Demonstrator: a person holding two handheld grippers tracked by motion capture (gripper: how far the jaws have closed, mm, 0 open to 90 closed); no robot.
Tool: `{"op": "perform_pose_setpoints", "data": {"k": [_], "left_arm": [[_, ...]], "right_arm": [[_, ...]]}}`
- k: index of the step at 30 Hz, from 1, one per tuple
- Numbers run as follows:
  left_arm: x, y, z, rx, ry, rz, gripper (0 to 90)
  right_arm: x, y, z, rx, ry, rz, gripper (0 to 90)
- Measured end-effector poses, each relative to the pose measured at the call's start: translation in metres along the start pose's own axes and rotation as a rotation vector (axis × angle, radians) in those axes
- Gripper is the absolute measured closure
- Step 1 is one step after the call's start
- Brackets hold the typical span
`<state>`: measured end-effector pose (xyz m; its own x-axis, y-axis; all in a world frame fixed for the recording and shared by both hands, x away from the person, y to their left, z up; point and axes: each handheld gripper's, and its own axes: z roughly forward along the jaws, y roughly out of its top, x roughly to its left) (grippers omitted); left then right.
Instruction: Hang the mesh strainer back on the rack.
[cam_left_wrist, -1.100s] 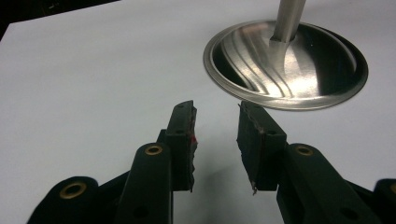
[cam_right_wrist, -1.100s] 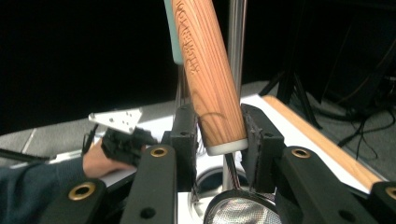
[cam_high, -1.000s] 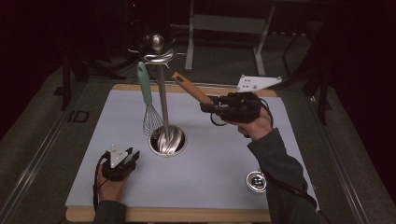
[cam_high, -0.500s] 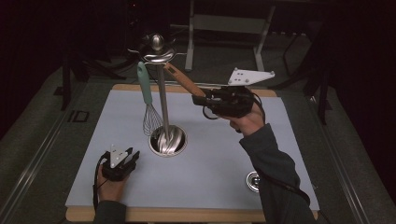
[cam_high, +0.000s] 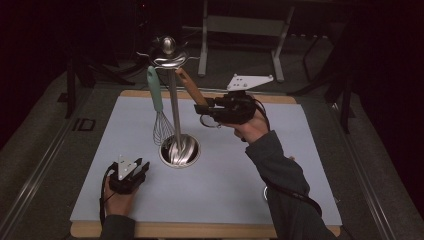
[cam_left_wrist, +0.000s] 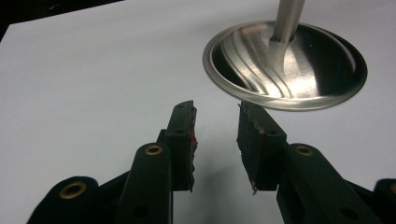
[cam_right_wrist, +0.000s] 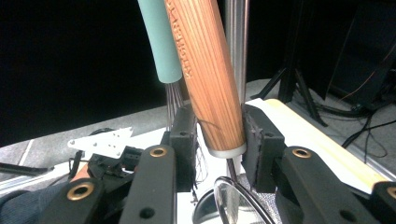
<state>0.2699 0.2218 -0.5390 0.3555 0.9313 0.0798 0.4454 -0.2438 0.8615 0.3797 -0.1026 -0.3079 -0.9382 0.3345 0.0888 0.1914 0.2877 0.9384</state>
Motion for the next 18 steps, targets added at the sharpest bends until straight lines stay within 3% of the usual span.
{"op": "perform_pose_setpoints", "data": {"k": [3, 6, 9, 18], "left_arm": [[-0.0002, 0.0, 0.0001, -0.001, 0.001, 0.002, 66.6], [-0.0002, 0.0, -0.0001, -0.001, 0.001, 0.002, 66.6], [-0.0001, -0.0001, 0.0, -0.001, 0.001, 0.001, 66.5], [-0.0002, -0.0002, -0.0001, -0.005, 0.004, 0.002, 66.4]], "right_arm": [[-0.0018, 0.0012, 0.0049, 0.017, 0.028, 0.026, 68.1], [-0.0026, 0.0018, 0.0077, 0.026, 0.027, 0.03, 67.1], [-0.0026, 0.0018, 0.0103, 0.047, 0.002, 0.024, 63.5], [0.0028, 0.0017, 0.007, 0.084, -0.029, -0.016, 63.6]]}}
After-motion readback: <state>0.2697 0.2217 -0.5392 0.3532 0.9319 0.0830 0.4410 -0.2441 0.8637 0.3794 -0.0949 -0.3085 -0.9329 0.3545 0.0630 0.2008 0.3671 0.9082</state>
